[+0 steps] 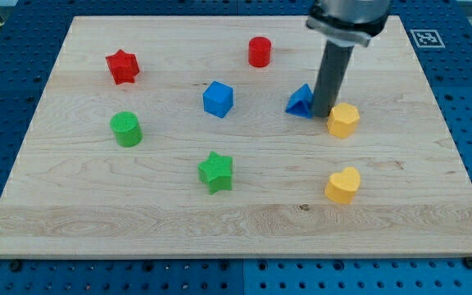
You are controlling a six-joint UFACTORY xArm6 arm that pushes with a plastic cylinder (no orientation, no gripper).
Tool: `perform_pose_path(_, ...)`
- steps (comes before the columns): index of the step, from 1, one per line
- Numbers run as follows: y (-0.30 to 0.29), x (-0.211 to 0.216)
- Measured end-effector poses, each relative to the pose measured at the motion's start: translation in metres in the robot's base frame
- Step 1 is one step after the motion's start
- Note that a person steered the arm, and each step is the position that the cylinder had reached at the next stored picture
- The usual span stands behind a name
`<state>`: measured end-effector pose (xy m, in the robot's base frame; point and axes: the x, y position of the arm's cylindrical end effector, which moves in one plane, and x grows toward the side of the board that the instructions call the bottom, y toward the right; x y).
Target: Push the yellow hexagon towards the bottom right of the board
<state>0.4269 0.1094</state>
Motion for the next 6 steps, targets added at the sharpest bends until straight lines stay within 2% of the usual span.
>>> perform_pose_path(1,0.005,0.02)
perform_pose_path(4,0.012,-0.014)
perform_pose_path(6,0.044,0.025)
